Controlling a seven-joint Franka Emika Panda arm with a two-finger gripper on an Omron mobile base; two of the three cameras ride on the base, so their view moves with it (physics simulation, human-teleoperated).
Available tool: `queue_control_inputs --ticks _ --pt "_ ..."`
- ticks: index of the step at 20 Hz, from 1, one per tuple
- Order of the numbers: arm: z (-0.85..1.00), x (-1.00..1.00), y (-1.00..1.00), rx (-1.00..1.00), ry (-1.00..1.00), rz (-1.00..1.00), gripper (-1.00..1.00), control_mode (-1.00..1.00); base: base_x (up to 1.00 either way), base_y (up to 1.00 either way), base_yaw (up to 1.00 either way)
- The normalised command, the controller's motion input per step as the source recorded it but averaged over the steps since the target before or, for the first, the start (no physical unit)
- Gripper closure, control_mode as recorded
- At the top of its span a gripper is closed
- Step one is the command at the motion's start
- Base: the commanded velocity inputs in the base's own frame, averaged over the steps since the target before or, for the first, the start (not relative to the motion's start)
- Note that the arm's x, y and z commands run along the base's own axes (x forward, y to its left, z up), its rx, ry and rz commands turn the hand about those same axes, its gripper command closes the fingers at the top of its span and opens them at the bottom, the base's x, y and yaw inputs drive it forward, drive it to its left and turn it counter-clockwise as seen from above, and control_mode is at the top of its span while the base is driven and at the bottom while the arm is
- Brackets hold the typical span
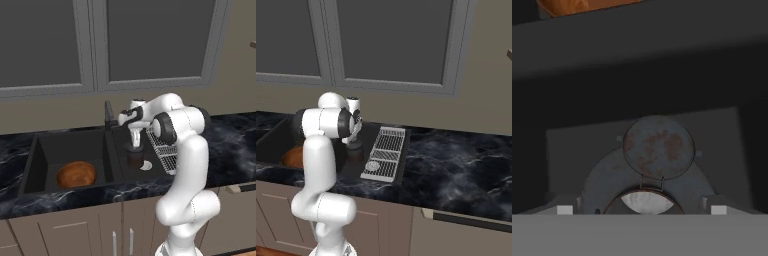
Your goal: Place the bowl in the left basin and the jug in the right basin of the sink.
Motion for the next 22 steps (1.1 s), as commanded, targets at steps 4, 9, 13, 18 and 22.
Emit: queue_control_inputs --ticks 4,9,13,18,22 --pt "-0.43 0.35 0.09 0.0 0.0 0.05 1.0 -1.0 0.0 0.0 0.0" --pt "-0.45 0.17 0.09 0.0 0.0 0.04 1.0 -1.0 0.0 0.0 0.0" --pt "-0.37 0.19 0.03 0.03 0.0 0.02 1.0 -1.0 0.0 0.0 0.0" --pt "-0.41 0.18 0.0 0.03 0.0 0.02 1.0 -1.0 0.0 0.0 0.0" --pt "-0.47 0.2 0.0 0.01 0.02 0.01 1.0 -1.0 0.0 0.0 0.0"
